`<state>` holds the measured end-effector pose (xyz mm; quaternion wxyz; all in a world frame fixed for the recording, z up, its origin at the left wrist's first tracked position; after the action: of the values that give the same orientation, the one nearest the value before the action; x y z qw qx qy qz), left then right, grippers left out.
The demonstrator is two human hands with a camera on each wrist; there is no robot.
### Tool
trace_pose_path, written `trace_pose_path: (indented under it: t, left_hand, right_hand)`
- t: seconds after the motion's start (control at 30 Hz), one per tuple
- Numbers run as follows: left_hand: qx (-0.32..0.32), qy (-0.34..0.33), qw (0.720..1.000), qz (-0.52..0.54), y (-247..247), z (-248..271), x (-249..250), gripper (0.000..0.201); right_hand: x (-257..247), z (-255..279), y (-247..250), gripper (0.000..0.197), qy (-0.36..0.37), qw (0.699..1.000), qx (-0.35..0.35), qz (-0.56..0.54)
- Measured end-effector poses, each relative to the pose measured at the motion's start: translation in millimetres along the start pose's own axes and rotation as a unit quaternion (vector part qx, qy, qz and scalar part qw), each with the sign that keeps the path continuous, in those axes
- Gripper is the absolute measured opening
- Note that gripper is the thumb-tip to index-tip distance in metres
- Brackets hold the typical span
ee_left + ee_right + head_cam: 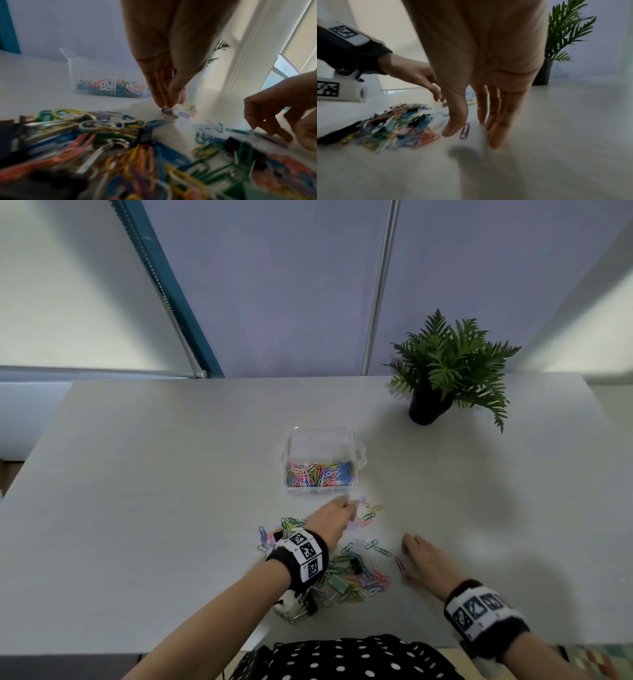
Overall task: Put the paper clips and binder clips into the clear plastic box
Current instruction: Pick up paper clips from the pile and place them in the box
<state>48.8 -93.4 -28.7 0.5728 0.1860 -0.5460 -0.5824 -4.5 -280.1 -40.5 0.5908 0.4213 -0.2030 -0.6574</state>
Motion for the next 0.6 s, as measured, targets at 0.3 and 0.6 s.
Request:
trace_pose_path:
  t: [0.3,0.6]
  left_hand:
    - [-0.050,-0.127,0.991,-0.001,-15.3,13.1,6.8,0.034]
    - [-0.024,-0.125,0.982,-0.141,-17.2,2.4,29.8,0.033]
  right_hand:
    - [-30.9,-11.6,-15.1,0.056,0.024,0.995,0.055,-0.085]
    - [-35.6,-28.4,1.0,0.025,0.075,0.990,0.084,-0.081]
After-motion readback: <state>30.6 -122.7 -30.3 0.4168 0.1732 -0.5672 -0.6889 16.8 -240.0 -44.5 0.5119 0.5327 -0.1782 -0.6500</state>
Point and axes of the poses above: each hand's wrist, its own z-axis away from the middle knuckle, its own y-axis out of the back of the hand, x = y × z, the point moved 4 cm from there along -z, towards the middle knuckle, and after that the axes turned 3 degrees about -z, right-handed, at the moved point
